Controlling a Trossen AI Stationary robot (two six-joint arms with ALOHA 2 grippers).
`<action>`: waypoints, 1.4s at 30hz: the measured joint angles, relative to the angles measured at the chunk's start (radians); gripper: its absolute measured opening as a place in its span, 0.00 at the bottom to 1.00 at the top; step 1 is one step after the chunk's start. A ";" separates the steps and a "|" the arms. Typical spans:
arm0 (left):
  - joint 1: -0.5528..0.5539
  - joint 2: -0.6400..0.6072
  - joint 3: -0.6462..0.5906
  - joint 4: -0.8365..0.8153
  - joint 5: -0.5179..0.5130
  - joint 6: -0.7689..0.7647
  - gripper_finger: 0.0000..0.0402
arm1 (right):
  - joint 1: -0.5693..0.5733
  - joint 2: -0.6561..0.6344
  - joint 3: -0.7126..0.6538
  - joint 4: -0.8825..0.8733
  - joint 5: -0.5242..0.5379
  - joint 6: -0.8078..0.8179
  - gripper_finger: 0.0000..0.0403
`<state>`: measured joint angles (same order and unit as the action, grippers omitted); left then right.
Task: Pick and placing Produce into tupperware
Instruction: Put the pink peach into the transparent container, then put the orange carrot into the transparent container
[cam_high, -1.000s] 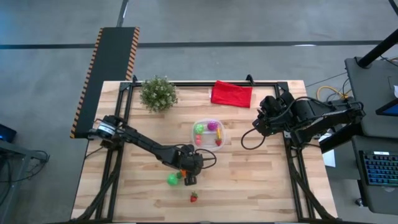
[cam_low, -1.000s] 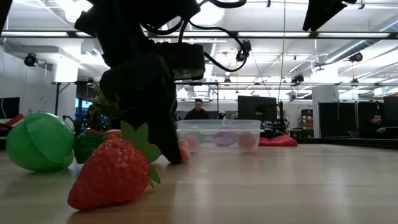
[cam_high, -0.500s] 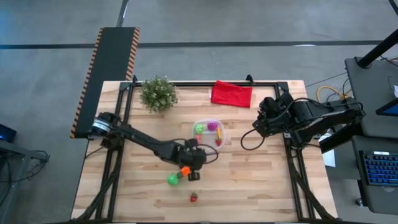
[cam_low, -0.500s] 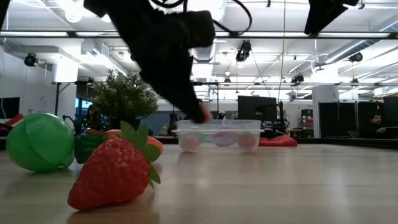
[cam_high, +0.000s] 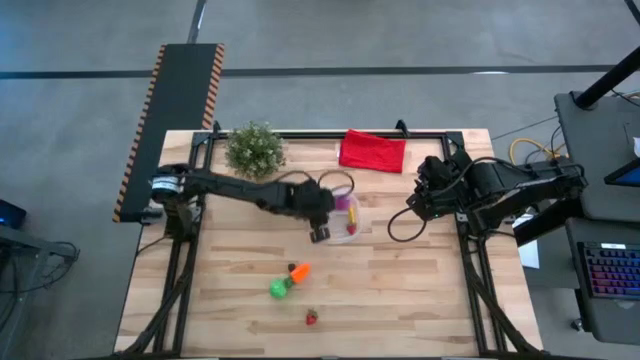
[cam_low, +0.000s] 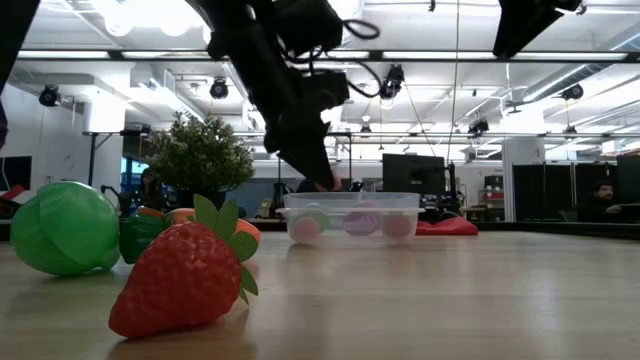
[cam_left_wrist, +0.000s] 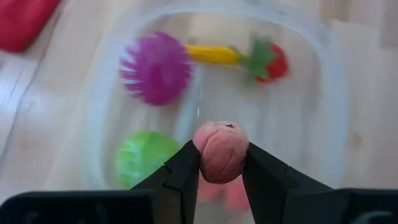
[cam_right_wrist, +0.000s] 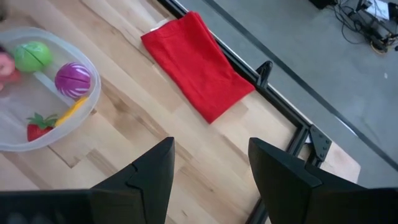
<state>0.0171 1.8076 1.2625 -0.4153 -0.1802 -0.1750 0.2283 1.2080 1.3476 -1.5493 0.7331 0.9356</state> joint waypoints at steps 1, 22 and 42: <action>0.016 -0.001 0.000 0.003 0.013 0.002 0.22 | 0.000 -0.001 0.000 -0.003 0.000 0.000 0.49; 0.068 -0.009 0.004 -0.014 0.028 0.031 0.53 | 0.000 -0.013 -0.003 -0.022 0.008 0.026 0.49; -0.311 -0.210 -0.034 -0.327 0.022 -0.543 0.53 | -0.002 -0.037 -0.008 -0.020 0.054 0.009 0.49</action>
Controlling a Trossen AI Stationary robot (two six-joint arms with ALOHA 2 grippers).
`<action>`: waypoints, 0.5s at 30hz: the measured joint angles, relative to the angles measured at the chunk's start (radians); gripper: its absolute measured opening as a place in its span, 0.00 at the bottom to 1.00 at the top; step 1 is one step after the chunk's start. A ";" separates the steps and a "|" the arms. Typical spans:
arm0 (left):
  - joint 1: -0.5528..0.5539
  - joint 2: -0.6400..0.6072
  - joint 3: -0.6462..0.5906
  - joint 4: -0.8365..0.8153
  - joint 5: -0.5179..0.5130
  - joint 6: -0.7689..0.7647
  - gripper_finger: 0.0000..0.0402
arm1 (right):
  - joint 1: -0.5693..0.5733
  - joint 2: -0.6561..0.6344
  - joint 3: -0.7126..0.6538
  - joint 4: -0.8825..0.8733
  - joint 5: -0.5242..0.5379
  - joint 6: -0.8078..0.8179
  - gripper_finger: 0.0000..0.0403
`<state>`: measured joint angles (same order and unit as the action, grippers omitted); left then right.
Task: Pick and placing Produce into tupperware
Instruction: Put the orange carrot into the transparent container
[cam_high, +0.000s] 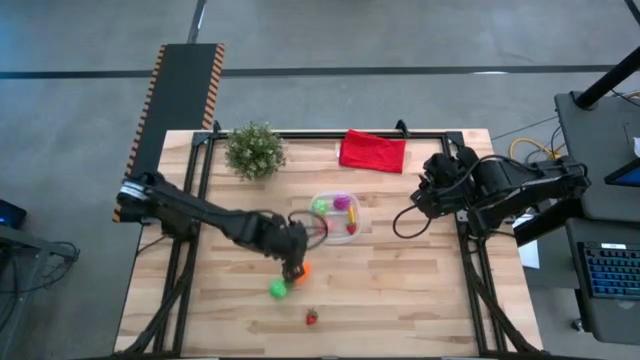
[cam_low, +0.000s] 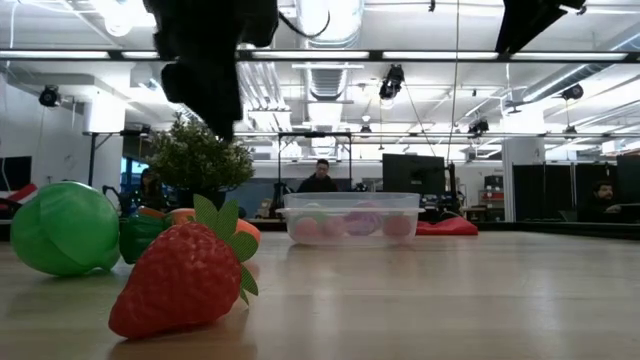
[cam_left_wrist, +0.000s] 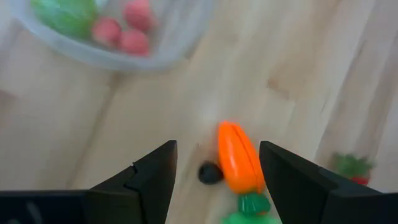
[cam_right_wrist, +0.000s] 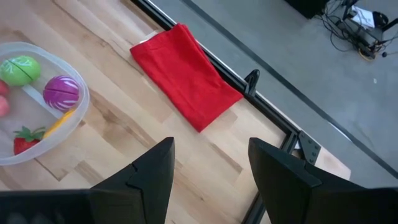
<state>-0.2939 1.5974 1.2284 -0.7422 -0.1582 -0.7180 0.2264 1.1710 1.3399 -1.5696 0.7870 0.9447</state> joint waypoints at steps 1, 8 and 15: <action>-0.016 0.014 -0.006 -0.001 0.000 -0.003 0.53 | 0.000 0.000 0.000 0.000 0.000 -0.002 0.49; -0.102 0.151 -0.005 0.009 -0.036 -0.077 0.53 | 0.000 -0.005 -0.005 0.002 -0.005 -0.002 0.49; -0.109 0.211 0.024 0.006 -0.034 -0.275 0.53 | 0.000 -0.005 -0.022 0.003 -0.008 -0.002 0.49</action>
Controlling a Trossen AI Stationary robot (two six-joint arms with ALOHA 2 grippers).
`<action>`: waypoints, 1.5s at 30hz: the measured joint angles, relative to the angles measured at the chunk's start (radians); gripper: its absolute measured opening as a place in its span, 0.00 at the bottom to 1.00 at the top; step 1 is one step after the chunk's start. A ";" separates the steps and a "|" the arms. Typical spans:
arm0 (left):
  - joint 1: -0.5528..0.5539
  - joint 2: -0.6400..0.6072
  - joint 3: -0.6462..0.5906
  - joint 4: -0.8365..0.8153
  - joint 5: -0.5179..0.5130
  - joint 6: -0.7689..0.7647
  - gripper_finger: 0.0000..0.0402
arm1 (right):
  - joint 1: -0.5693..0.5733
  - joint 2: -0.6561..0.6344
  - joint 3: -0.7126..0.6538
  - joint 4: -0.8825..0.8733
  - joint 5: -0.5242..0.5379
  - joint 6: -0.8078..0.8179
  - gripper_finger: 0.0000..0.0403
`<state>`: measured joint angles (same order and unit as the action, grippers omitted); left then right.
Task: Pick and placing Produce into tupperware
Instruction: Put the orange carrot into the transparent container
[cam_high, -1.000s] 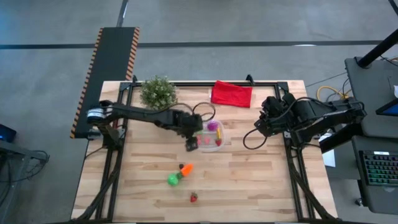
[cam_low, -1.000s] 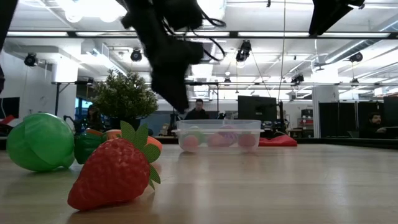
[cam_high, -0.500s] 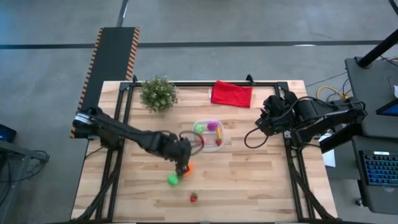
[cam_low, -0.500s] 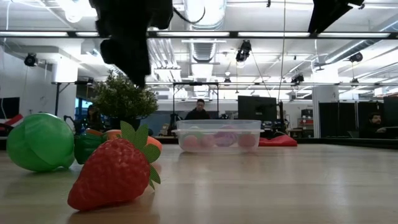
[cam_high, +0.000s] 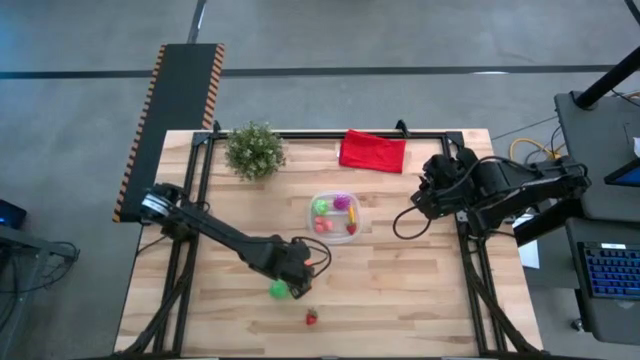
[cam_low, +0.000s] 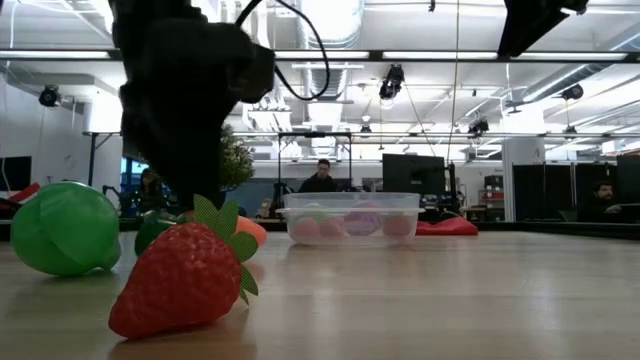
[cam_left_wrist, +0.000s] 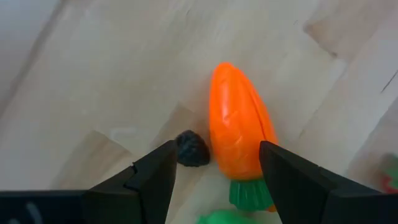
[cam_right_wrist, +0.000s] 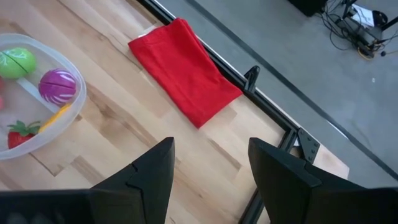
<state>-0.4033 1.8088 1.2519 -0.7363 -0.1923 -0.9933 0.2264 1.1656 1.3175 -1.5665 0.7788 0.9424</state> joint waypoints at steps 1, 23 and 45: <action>0.003 0.001 0.008 0.002 0.004 -0.019 0.53 | 0.000 0.000 -0.002 0.000 0.000 0.000 0.49; 0.068 0.016 0.030 0.135 0.109 -0.276 0.58 | 0.000 0.000 -0.010 0.001 -0.002 -0.008 0.49; 0.065 -0.004 0.010 0.075 0.294 -0.493 0.65 | 0.000 0.000 -0.011 0.000 -0.021 -0.001 0.49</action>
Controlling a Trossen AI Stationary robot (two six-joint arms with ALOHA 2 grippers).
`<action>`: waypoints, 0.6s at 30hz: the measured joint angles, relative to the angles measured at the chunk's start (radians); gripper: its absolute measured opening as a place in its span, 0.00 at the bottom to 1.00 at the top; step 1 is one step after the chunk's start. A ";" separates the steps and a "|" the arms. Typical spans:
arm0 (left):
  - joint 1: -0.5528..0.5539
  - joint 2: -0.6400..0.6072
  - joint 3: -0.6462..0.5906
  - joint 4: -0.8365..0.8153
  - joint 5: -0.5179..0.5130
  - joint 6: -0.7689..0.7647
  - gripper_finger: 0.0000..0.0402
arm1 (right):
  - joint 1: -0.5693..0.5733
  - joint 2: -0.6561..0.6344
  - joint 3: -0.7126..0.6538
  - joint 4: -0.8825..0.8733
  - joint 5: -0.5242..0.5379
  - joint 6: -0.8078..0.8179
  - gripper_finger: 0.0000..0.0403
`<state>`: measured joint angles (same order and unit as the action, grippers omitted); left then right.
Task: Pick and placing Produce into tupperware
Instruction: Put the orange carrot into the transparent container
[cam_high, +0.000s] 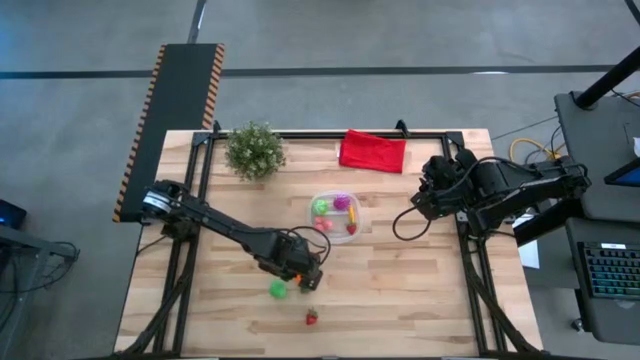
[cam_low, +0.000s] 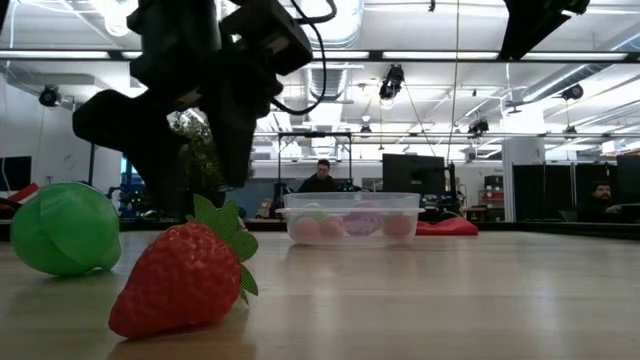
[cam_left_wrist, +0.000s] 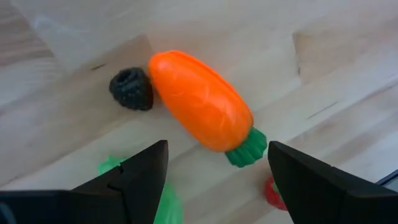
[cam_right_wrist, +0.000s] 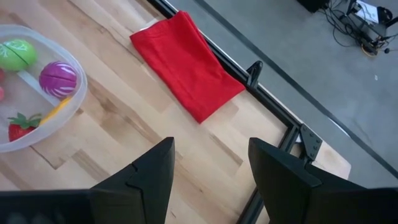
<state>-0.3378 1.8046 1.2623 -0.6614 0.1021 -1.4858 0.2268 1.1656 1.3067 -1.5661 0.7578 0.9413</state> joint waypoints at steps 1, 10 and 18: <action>0.000 0.000 -0.004 0.014 0.001 -0.002 0.65 | 0.000 0.000 0.000 0.000 0.001 0.001 0.49; 0.004 0.008 -0.027 0.106 -0.003 0.009 0.65 | 0.000 0.000 0.000 0.000 0.002 0.027 0.49; 0.007 0.035 -0.045 0.103 0.016 -0.018 0.65 | 0.000 0.000 -0.001 0.000 0.002 0.028 0.49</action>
<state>-0.3309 1.8398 1.2171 -0.5586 0.1178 -1.5037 0.2268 1.1656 1.3060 -1.5658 0.7597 0.9689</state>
